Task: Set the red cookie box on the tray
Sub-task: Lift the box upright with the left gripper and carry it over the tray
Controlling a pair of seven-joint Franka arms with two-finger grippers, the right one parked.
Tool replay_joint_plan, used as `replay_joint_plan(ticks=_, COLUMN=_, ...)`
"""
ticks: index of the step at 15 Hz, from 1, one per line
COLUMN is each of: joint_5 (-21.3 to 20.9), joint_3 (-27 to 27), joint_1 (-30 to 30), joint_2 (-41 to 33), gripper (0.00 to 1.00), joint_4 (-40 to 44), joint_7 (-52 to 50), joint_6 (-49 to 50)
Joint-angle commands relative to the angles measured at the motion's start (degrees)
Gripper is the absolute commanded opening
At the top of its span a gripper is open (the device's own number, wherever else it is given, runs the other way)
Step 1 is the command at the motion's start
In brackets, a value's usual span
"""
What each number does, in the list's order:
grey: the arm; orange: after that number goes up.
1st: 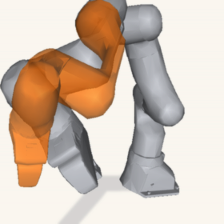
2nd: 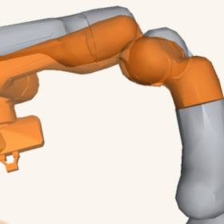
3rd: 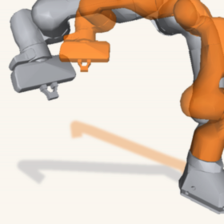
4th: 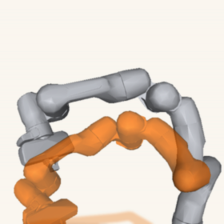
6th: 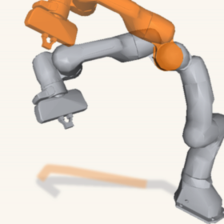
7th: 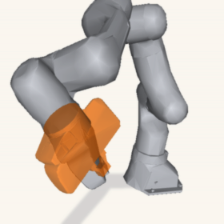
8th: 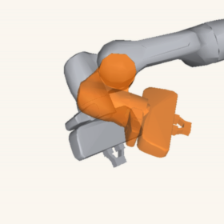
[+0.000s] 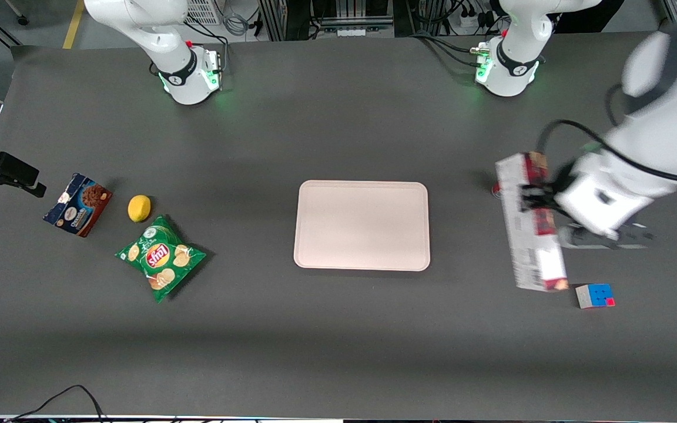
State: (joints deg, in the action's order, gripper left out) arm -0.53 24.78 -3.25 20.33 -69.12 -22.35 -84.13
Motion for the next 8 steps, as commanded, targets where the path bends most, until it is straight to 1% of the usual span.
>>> replay_joint_plan(ticks=1, joint_5=-5.4, joint_3=13.1, joint_1=-0.1, joint_2=-1.9, gripper=0.09, joint_4=-5.0, joint_7=-17.1, joint_6=-4.8)
replay_joint_plan(ticks=2, joint_5=-5.4, joint_3=15.0, joint_1=0.0, joint_2=-1.8, gripper=0.1, joint_4=-6.7, joint_7=-19.6, joint_6=-7.2)
replay_joint_plan(ticks=4, joint_5=-5.7, joint_3=17.6, joint_1=0.2, joint_2=-1.9, gripper=0.1, joint_4=-11.9, joint_7=-20.7, joint_6=-12.6)
replay_joint_plan(ticks=5, joint_5=-6.8, joint_3=18.2, joint_1=0.3, joint_2=-2.1, gripper=0.1, joint_4=-14.8, joint_7=-20.8, joint_6=-15.9)
replay_joint_plan(ticks=6, joint_5=-8.2, joint_3=18.8, joint_1=0.6, joint_2=-2.1, gripper=0.1, joint_4=-17.1, joint_7=-21.0, joint_6=-18.5)
replay_joint_plan(ticks=8, joint_5=-13.6, joint_3=19.9, joint_1=1.3, joint_2=-1.9, gripper=0.1, joint_4=-21.3, joint_7=-22.7, joint_6=-23.3)
